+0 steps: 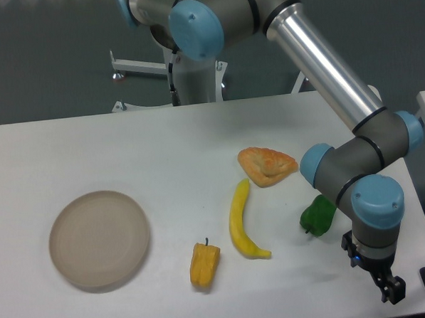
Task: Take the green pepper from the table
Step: 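Raise the gripper and move it above the green pepper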
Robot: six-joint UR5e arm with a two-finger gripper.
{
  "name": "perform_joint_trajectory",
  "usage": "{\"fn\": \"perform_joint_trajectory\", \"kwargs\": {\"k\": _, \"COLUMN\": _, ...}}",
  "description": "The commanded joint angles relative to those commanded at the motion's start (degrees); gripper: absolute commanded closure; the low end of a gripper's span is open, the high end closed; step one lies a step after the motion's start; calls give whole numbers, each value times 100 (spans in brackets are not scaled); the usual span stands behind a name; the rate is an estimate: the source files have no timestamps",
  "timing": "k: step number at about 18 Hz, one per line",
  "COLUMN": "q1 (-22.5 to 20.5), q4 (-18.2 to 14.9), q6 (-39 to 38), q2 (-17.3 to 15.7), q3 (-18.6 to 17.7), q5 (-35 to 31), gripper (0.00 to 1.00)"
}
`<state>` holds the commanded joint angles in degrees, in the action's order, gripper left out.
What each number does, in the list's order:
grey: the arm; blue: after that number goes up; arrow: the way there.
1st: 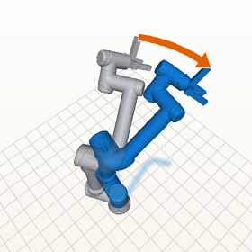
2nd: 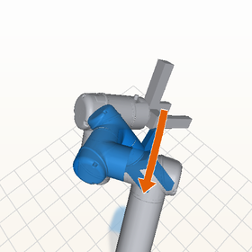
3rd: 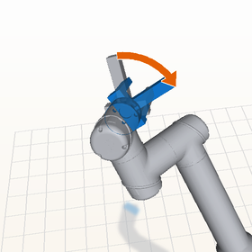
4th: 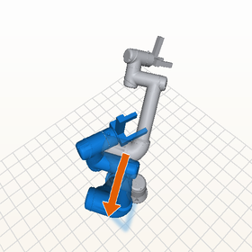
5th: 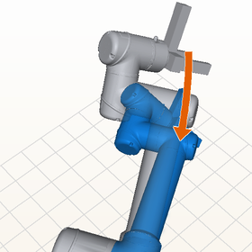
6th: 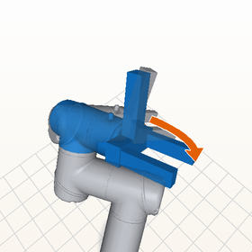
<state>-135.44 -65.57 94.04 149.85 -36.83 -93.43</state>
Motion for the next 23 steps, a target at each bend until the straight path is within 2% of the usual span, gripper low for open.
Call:
{"fn": "perform_joint_trajectory", "kwargs": {"k": 7, "q1": 18, "q4": -26, "q6": -17, "q2": -131, "q3": -105, "q5": 79, "gripper": 0}}
{"fn": "perform_joint_trajectory", "kwargs": {"k": 10, "q1": 26, "q4": -61, "q6": -114, "q2": -263, "q3": -263, "q5": 79, "gripper": 0}}
{"fn": "perform_joint_trajectory", "kwargs": {"k": 14, "q1": 18, "q4": -324, "q6": -430, "q2": -527, "q3": -518, "q5": 263, "gripper": 0}}
{"fn": "perform_joint_trajectory", "kwargs": {"k": 17, "q1": -17, "q4": -457, "q6": -773, "q2": -860, "q3": -921, "q5": 483, "gripper": 0}}
{"fn": "perform_joint_trajectory", "kwargs": {"k": 20, "q1": -166, "q4": -466, "q6": -808, "q2": -1308, "q3": -1527, "q5": 650, "gripper": 0}}
{"fn": "perform_joint_trajectory", "kwargs": {"k": 23, "q1": -342, "q4": -519, "q6": -1220, "q2": -1669, "q3": -2072, "q5": 1115, "gripper": 0}}
